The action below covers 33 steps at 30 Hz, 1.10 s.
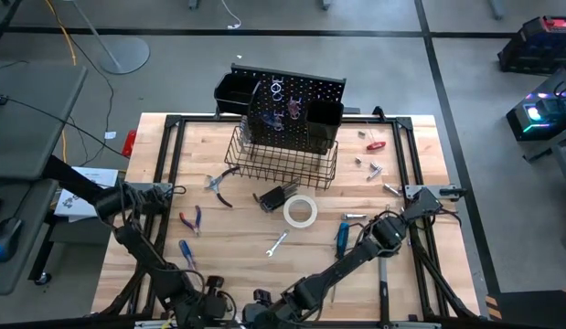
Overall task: Hang tools onto peg board
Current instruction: Hang the wrench on the peg board
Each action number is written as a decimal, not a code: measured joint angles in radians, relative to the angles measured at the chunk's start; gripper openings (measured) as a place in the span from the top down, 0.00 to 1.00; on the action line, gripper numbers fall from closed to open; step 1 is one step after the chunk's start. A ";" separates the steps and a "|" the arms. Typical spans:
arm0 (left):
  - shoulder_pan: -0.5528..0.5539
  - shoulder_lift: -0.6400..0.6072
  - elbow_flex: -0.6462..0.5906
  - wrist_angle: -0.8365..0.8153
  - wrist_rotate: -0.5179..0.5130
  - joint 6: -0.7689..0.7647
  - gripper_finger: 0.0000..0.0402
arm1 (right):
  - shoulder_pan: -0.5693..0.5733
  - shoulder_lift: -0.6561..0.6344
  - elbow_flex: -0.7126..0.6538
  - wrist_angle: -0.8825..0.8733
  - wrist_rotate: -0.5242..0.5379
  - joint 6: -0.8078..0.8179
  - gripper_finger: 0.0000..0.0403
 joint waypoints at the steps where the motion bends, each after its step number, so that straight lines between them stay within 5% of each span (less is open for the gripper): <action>1: 0.000 0.000 0.000 0.012 0.006 0.037 1.00 | 0.001 0.003 0.000 0.002 0.021 0.000 0.46; 7: -0.003 0.001 0.000 0.024 0.074 0.220 1.00 | 0.013 0.008 0.000 0.039 0.054 -0.002 0.46; 13: -0.001 0.001 0.001 0.008 0.056 0.239 1.00 | 0.031 0.050 0.005 0.069 0.058 -0.044 0.47; 24: 0.009 0.001 0.001 -0.006 -0.010 0.075 1.00 | 0.049 0.068 0.010 0.066 0.169 -0.478 0.57; 33: 0.020 0.000 0.008 0.038 0.001 -0.071 1.00 | 0.088 0.088 0.010 0.111 0.178 -0.767 0.55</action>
